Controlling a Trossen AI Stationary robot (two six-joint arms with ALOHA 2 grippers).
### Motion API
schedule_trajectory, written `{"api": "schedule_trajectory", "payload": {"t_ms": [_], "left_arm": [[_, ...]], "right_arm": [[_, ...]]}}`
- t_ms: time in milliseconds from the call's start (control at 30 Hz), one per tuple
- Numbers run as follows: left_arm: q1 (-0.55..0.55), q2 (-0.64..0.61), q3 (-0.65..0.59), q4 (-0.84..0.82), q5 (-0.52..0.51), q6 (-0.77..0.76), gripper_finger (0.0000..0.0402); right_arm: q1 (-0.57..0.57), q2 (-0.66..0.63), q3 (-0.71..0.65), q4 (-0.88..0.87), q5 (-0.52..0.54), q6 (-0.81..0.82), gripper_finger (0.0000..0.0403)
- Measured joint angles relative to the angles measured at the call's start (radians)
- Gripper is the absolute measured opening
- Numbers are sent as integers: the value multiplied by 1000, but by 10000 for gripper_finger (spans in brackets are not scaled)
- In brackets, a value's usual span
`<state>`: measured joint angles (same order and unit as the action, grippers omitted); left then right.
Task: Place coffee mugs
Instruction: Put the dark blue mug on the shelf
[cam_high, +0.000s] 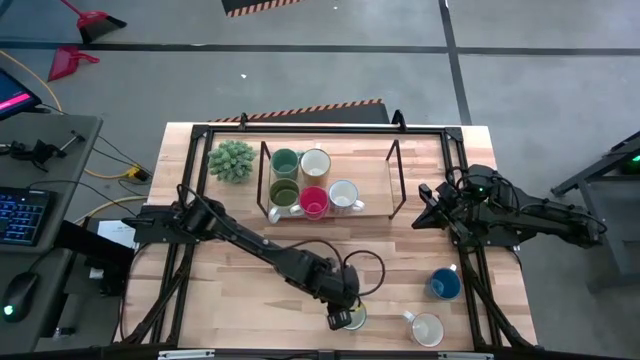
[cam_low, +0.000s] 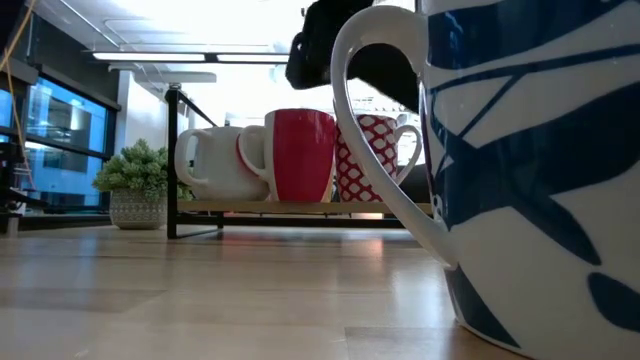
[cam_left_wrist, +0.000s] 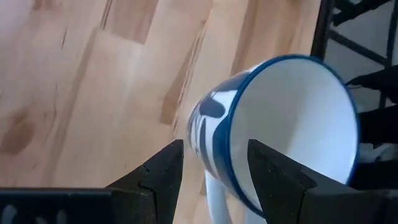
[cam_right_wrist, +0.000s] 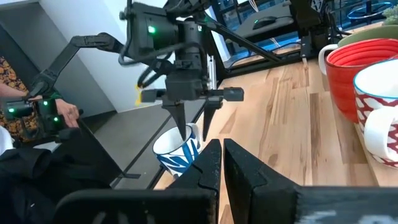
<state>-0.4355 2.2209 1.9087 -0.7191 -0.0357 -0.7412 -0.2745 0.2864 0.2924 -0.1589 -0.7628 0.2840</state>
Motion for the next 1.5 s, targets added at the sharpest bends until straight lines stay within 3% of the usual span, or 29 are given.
{"api": "schedule_trajectory", "payload": {"t_ms": [800,1267,1500], "left_arm": [[8,41,0,63,-1,14,168],[25,41,0,96,27,110,168],[24,41,0,95,34,156,140]], "right_arm": [[0,0,0,-25,0,-4,7],[0,0,0,-25,0,-4,7],[0,0,0,-25,0,-4,7]]}}
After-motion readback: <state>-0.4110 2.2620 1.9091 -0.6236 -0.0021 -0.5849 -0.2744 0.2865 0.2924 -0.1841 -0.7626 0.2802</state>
